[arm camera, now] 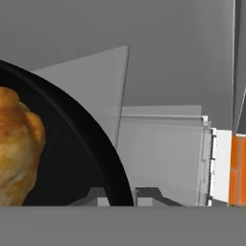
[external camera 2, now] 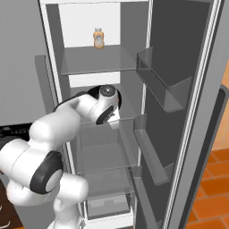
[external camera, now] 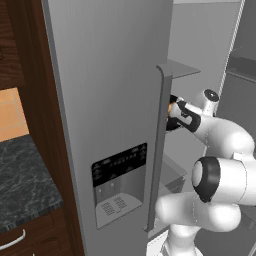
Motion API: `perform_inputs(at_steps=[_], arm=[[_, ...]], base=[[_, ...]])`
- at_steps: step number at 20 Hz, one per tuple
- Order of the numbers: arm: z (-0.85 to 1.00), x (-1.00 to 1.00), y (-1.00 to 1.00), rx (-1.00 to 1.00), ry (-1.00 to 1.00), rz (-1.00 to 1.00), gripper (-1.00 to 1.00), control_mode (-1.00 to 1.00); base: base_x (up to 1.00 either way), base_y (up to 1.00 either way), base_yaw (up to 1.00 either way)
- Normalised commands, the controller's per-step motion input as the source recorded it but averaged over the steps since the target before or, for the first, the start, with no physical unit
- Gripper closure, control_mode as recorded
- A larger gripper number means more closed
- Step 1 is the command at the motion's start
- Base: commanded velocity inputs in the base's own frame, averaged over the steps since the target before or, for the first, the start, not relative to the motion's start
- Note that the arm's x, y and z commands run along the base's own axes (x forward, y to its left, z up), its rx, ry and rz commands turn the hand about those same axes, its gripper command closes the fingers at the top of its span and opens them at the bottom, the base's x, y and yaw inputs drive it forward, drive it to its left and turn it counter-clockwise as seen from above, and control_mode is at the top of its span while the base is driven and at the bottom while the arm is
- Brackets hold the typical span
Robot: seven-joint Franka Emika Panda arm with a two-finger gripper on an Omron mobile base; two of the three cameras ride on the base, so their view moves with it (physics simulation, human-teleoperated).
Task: Pick the chicken drumstick and mushroom from their plates and place them in the bowl. Then put the bowl in the fridge.
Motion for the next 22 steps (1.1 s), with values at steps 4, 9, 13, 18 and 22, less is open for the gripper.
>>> perform_inputs(at_steps=[4, 9, 13, 18, 22], arm=[[-0.24, 0.4, -0.04, 0.0, 0.0, 0.0, 1.0, -1.0], [-0.13, 0.38, -0.08, 0.0, 0.0, 0.0, 1.0, -1.0], [-0.12, 0.31, -0.02, 0.0, 0.0, 0.0, 1.0, -1.0], [-0.3, 0.31, 0.0, -0.02, 0.0, 0.0, 1.0, -1.0], [-0.28, 0.31, 0.0, -0.01, 0.0, 0.0, 1.0, -1.0]], base=[[0.0, 0.0, 0.0], [0.0, 0.0, 0.0], [0.0, 0.0, 0.0], [0.0, 0.0, 0.0], [0.0, 0.0, 0.0]])
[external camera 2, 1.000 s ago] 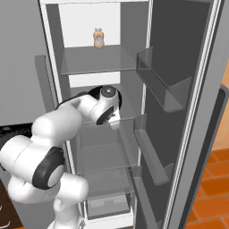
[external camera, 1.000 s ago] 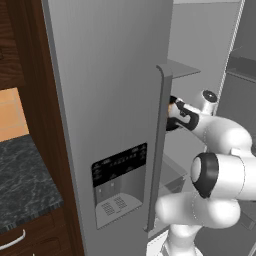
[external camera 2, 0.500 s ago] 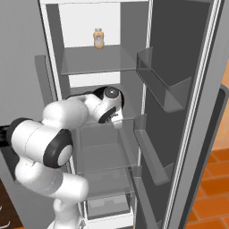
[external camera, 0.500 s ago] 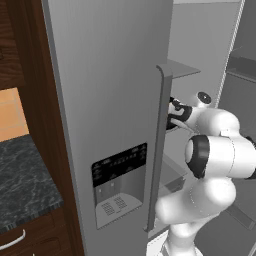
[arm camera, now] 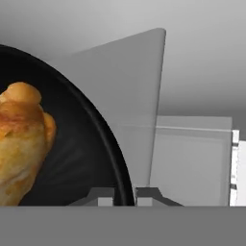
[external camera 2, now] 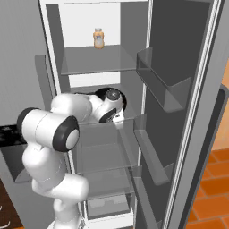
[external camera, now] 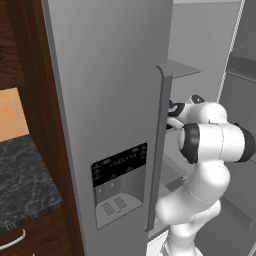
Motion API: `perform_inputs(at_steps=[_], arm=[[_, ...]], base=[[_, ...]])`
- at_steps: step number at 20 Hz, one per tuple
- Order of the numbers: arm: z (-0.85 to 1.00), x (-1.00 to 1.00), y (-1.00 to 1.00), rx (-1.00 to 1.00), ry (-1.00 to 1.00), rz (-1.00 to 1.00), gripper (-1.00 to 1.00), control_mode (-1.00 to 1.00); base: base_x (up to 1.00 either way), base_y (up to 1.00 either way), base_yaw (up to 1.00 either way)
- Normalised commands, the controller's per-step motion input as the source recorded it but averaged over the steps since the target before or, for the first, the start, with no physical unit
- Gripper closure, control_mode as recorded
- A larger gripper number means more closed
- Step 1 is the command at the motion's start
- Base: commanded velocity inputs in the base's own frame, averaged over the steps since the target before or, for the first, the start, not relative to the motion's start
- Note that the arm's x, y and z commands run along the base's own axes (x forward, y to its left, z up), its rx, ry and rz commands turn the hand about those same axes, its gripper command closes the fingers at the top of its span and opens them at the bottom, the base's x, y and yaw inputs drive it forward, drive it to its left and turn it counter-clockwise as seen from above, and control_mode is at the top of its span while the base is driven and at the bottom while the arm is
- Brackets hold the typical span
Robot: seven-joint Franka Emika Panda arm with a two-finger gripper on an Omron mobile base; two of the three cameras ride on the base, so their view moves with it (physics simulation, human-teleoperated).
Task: Pick the chicken drumstick and mushroom from their plates and place them in the bowl. Then put the bowl in the fridge.
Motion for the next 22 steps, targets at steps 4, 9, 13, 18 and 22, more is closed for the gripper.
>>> perform_inputs(at_steps=[4, 9, 13, 18, 22], arm=[[-0.31, 0.38, 0.0, -0.02, 0.0, 0.0, 1.0, -1.0], [0.02, 0.1, 0.02, -0.04, -0.09, 0.0, -1.0, -1.0], [0.14, -0.17, 0.08, -0.02, -0.2, 0.0, -1.0, -1.0], [0.15, -0.96, -0.17, 0.0, -0.25, 0.0, -1.0, -1.0], [0.67, -1.0, 0.0, -0.02, -0.22, 0.01, -1.0, -1.0]], base=[[0.0, 0.0, 0.0], [0.0, 0.0, 0.0], [0.0, 0.0, 0.0], [0.0, 0.0, 0.0], [0.0, 0.0, 0.0]])
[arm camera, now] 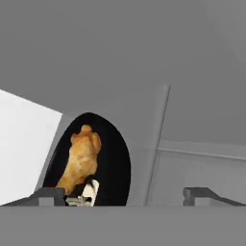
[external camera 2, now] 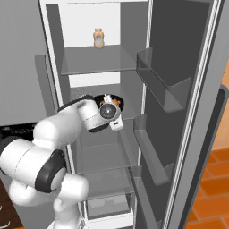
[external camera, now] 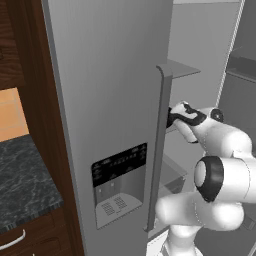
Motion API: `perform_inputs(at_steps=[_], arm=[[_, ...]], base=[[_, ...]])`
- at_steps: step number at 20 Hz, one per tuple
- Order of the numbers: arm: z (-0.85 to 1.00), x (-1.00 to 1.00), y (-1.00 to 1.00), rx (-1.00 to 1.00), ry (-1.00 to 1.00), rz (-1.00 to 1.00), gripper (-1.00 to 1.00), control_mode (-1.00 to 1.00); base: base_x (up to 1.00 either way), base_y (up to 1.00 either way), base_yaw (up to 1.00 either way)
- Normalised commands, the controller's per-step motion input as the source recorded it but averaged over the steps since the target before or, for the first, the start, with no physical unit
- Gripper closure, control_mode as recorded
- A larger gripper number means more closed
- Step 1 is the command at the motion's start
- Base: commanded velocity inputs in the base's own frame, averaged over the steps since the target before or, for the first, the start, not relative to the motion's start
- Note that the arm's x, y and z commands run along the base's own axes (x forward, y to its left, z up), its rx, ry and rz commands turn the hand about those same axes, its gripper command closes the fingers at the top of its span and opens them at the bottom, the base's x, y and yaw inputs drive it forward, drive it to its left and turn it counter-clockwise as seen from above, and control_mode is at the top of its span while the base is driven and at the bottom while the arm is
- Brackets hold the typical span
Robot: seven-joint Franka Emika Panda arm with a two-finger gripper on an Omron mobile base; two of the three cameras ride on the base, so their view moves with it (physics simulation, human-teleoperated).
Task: Pick the chicken drumstick and mushroom from their plates and place them in the bowl. Then put the bowl in the fridge.
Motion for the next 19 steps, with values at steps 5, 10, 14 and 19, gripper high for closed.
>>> perform_inputs(at_steps=[5, 10, 14, 19], arm=[[1.0, -1.0, 0.01, -0.08, -0.14, 0.03, -1.0, -1.0], [1.0, -1.0, 0.05, 0.0, 0.07, 0.05, -1.0, -1.0], [1.0, -1.0, 0.0, 0.0, 0.2, 0.17, -1.0, -1.0], [0.95, -1.0, 0.04, 0.0, 0.05, 0.22, -1.0, -1.0]], base=[[0.0, 0.0, 0.0], [0.0, 0.0, 0.0], [0.0, 0.0, 0.0], [0.0, 0.0, 0.0]])
